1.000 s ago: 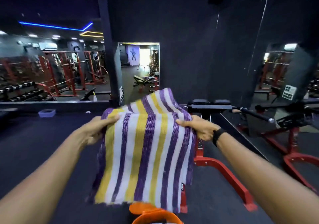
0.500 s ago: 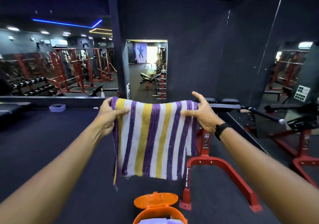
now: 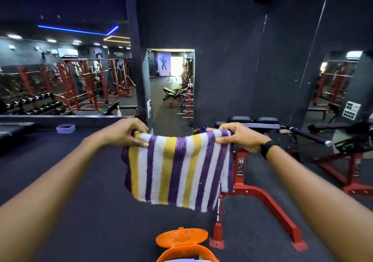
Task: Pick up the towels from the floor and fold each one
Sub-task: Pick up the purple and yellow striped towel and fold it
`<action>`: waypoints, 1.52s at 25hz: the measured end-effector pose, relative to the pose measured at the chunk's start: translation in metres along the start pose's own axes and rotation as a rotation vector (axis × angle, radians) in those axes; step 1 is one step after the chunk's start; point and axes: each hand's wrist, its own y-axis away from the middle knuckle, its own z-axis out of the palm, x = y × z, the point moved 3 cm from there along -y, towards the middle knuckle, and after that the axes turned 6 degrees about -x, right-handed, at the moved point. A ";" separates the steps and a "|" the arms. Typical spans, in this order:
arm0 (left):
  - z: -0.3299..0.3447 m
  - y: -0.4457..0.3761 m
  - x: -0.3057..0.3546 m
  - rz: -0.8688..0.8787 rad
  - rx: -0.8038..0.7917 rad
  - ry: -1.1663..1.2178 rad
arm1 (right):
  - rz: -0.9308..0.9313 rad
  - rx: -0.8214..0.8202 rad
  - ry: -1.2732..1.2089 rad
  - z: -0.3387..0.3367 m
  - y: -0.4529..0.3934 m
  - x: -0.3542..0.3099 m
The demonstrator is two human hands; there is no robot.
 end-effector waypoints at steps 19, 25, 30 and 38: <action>0.058 -0.057 0.059 -0.331 0.010 0.883 | -0.229 -0.076 0.075 0.090 -0.018 -0.040; 0.027 -0.035 0.068 0.109 -0.101 0.969 | -0.265 0.399 -0.031 0.044 -0.005 -0.010; 0.003 -0.029 0.070 0.282 0.197 1.199 | -0.056 -0.127 0.040 0.060 -0.005 0.020; 0.041 -0.006 -0.008 -0.239 0.209 1.097 | -0.106 0.373 -0.661 0.016 -0.010 0.024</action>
